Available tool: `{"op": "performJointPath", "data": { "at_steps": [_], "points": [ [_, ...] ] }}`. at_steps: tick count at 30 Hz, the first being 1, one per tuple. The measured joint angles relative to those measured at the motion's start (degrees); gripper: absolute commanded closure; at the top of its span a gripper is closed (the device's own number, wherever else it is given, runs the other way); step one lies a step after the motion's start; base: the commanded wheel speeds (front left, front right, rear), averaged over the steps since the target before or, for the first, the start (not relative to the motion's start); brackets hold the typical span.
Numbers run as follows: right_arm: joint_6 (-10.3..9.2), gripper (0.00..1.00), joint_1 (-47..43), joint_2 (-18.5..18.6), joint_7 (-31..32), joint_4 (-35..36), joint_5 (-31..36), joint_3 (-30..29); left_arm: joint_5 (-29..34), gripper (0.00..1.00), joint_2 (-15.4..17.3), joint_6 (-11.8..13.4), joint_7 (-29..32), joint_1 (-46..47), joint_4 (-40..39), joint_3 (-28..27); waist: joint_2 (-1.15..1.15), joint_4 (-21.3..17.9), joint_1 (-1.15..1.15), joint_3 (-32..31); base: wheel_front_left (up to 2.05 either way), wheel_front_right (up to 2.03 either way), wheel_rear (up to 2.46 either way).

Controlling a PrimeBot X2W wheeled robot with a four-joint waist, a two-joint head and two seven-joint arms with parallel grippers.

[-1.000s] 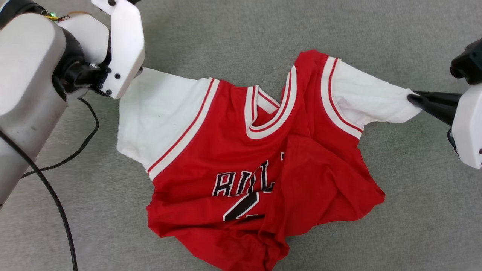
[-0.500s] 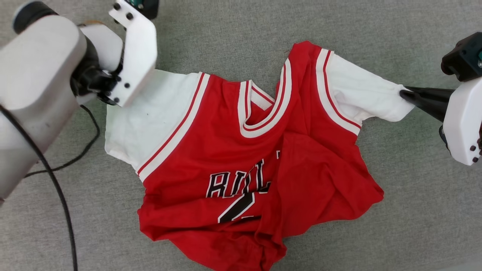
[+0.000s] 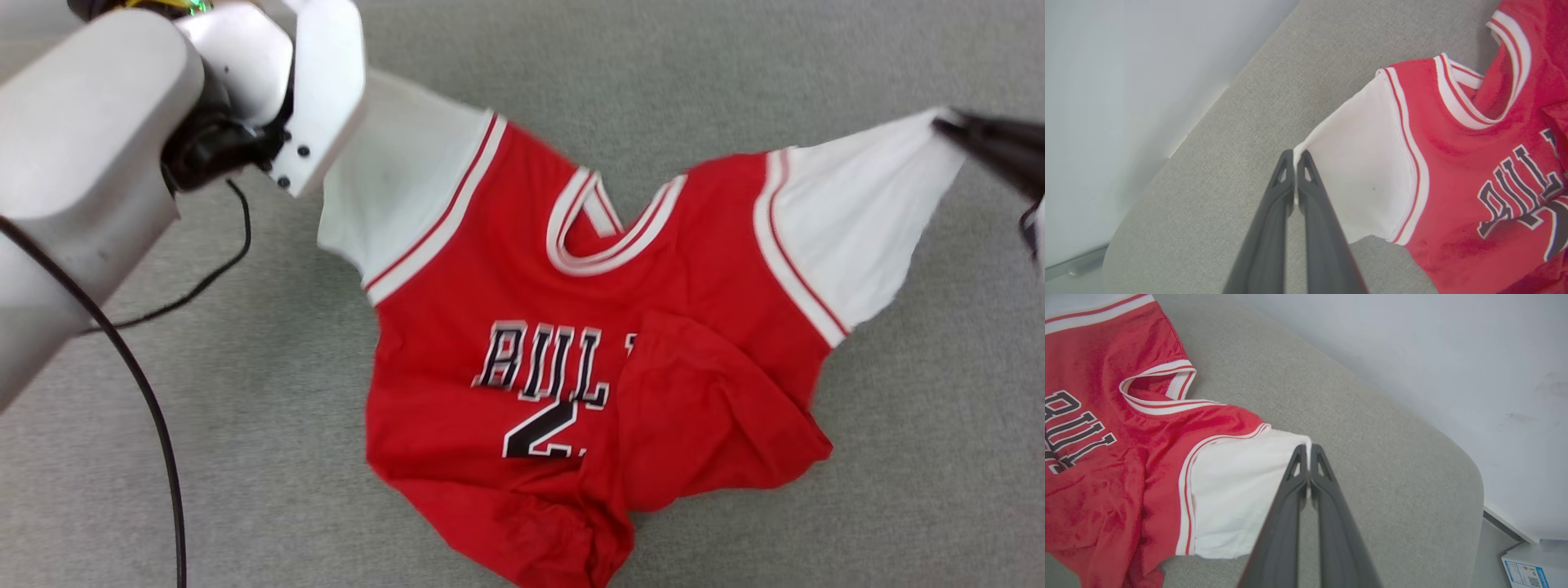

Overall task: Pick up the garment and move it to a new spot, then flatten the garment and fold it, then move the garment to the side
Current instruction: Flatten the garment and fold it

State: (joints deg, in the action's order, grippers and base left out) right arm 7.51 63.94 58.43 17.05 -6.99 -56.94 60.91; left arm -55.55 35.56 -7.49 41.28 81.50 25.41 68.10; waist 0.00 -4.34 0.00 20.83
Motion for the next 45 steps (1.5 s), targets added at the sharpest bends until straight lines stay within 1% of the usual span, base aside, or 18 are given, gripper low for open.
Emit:
{"op": "performJointPath", "data": {
  "at_steps": [6,12,17,19,25,30,35,38,41,45],
  "points": [
    [0.00,1.00,5.83,1.04,0.18,-1.04,1.80,-2.80,-0.05,1.00,1.52,0.00,-8.13,6.23,-1.32,-0.59,0.00,2.31,0.00,-3.90,0.00,0.00,0.00],
    [0.00,1.00,14.96,-0.32,1.98,-4.49,4.58,-4.05,1.66,1.00,1.37,0.00,-16.31,12.87,1.27,-2.63,0.00,3.52,0.00,-3.83,0.00,0.00,0.00],
    [0.00,1.00,25.13,-3.85,3.24,-9.03,7.77,-3.42,4.03,1.00,-0.21,0.19,-23.16,19.25,5.82,-5.89,0.00,3.64,0.00,-1.15,0.00,0.00,0.00],
    [0.00,1.00,29.75,-5.61,3.25,-11.21,9.01,-3.12,4.04,1.00,-1.19,0.99,-25.57,21.91,7.67,-7.71,0.00,3.65,0.00,0.29,0.00,0.00,0.00],
    [0.00,1.00,43.41,-10.13,0.81,-17.95,11.54,-2.21,5.48,1.00,-3.66,2.56,-31.36,31.30,12.45,-11.81,0.00,3.71,0.00,4.89,0.00,0.00,0.00],
    [0.00,1.00,52.10,-11.77,-2.07,-22.85,13.14,-0.20,6.66,1.00,-6.04,2.97,-34.85,35.65,17.02,-12.79,0.00,4.24,0.00,7.82,0.00,0.00,0.00],
    [0.00,1.00,55.72,-13.96,-4.12,-26.60,12.41,3.82,7.51,1.00,-7.05,2.24,-36.98,36.89,21.06,-12.35,0.00,4.36,0.00,9.74,0.00,0.00,0.00],
    [0.00,1.00,56.36,-14.39,-5.34,-28.41,11.44,7.01,7.32,1.00,-7.12,1.65,-37.99,36.89,23.14,-12.12,0.00,4.30,0.00,10.82,0.00,0.00,0.00],
    [0.00,1.00,54.81,-15.08,-7.01,-29.26,9.72,9.50,6.80,1.00,-7.32,1.09,-39.23,35.57,24.69,-11.69,0.00,4.24,0.00,11.67,0.00,0.00,0.00],
    [0.00,1.00,49.48,-16.44,-9.68,-29.89,7.92,11.27,6.26,1.00,-7.19,0.62,-41.76,31.26,25.80,-10.76,0.00,4.18,0.00,11.64,0.00,0.00,0.00]
  ]
}}
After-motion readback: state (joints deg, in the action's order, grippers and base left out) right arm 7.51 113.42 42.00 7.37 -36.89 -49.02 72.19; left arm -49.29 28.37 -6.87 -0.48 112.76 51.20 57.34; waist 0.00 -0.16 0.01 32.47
